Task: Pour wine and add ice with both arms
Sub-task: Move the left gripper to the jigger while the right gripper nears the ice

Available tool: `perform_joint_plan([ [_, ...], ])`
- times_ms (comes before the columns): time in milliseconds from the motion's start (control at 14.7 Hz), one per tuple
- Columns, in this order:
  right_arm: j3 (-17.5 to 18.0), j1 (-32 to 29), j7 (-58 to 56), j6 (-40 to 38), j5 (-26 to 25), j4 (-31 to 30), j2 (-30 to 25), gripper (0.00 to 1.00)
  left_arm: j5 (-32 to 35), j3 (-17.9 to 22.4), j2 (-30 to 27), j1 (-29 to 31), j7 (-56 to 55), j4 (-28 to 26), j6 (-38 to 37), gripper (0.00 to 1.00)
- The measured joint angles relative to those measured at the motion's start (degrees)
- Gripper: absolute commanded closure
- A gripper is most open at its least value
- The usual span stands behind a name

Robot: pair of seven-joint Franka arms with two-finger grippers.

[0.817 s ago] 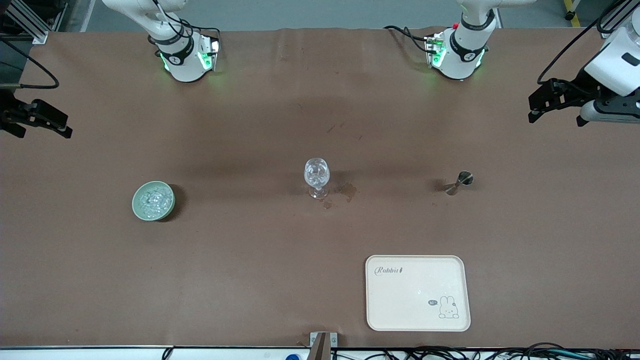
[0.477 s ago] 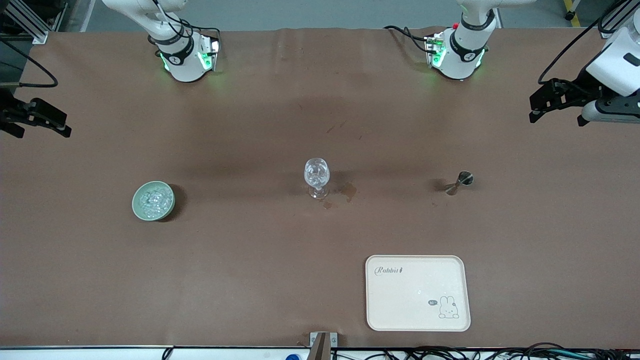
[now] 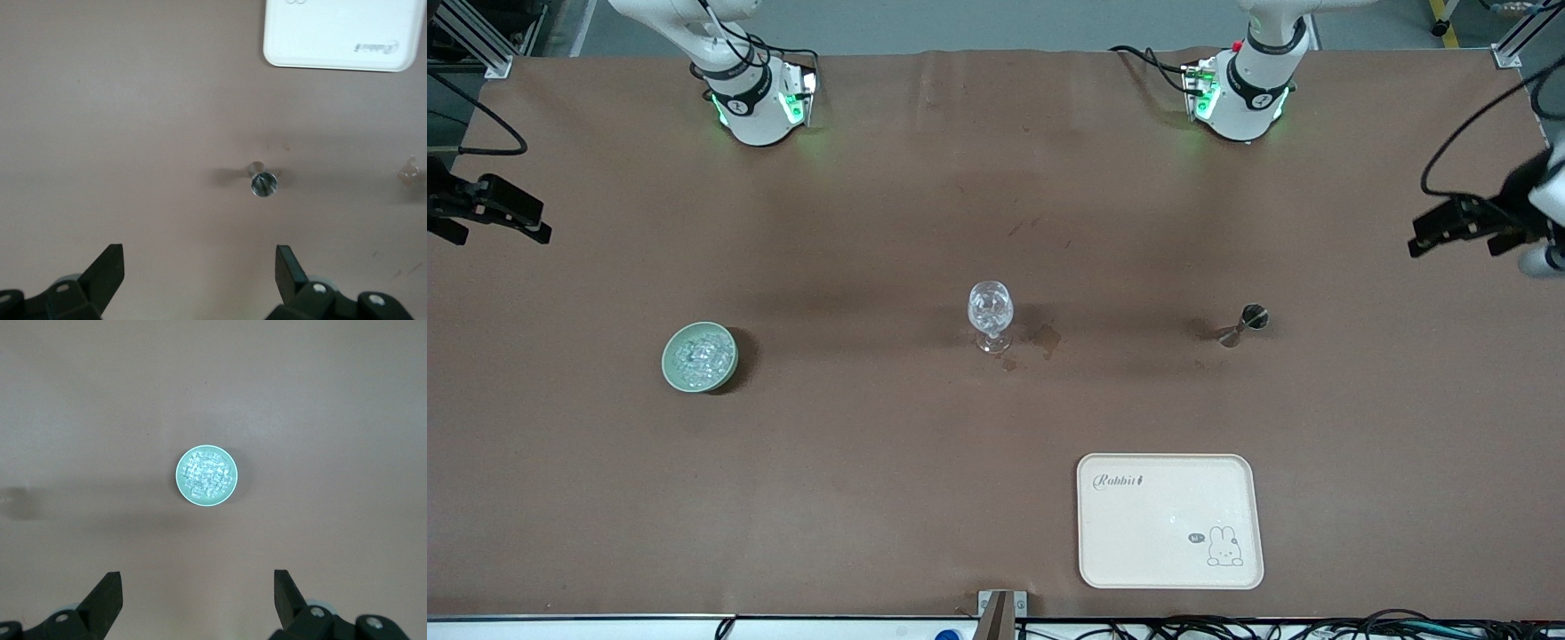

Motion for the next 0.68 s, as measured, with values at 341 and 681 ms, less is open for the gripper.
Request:
perform_joint_plan([
  [341,-0.1,-0.1,0.0,1.9,0.0,-2.2,0.0,0.03,-14.7,0.2,11.3,6.5,-4.8,0.0,2.1,0.02],
  [681,-0.4,-1.0,-0.1,13.8,0.0,-11.9,0.4,0.03,-17.0,-0.1,19.5,7.6,-16.3,-0.8,1.8,0.02],
])
